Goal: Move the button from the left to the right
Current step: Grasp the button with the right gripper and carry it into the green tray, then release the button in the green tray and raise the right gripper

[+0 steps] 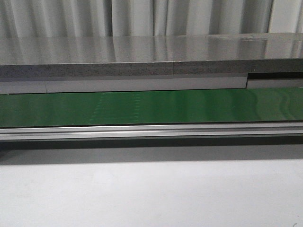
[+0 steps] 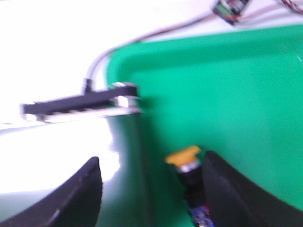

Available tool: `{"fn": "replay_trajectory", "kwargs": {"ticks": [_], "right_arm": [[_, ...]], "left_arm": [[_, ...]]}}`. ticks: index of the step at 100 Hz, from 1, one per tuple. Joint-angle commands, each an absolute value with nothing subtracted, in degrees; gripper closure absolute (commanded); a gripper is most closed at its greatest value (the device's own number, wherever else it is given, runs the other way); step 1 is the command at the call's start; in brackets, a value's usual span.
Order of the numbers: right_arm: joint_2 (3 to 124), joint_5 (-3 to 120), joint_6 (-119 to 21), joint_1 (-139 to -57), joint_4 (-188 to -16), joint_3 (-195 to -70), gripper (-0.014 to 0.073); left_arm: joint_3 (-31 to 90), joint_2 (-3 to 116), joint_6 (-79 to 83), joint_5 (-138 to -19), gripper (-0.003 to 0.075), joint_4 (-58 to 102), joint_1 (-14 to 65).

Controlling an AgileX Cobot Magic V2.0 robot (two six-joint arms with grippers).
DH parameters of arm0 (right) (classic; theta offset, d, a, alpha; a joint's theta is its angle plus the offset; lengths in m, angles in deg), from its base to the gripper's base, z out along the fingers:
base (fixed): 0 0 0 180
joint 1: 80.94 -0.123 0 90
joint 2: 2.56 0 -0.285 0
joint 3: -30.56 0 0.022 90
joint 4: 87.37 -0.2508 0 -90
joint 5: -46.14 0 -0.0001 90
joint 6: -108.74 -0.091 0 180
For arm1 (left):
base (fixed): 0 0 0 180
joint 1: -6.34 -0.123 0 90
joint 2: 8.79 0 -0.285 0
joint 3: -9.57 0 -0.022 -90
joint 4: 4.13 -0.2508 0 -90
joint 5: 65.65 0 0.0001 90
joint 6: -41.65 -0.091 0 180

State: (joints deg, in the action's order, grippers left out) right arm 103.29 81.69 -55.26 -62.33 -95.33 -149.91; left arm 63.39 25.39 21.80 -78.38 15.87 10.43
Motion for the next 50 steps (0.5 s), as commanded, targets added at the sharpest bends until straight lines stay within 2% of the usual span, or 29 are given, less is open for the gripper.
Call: {"fn": "replay_trajectory", "kwargs": {"ticks": [1, 26, 50], "right_arm": [[98.2, 78.5, -55.1, -64.9, -96.5, -151.9, 0.0125], [92.6, 78.3, -55.1, -72.1, -97.5, -151.8, 0.0125], [85.6, 76.3, -55.1, -75.2, -99.2, -147.9, 0.0125]], "left_arm": [[61.7, 25.8, 22.0, -74.1, 0.0740, 16.8, 10.9], [61.7, 25.8, 22.0, -74.1, 0.0740, 16.8, 10.9], [61.7, 25.8, 22.0, -74.1, 0.0740, 16.8, 10.9]]}}
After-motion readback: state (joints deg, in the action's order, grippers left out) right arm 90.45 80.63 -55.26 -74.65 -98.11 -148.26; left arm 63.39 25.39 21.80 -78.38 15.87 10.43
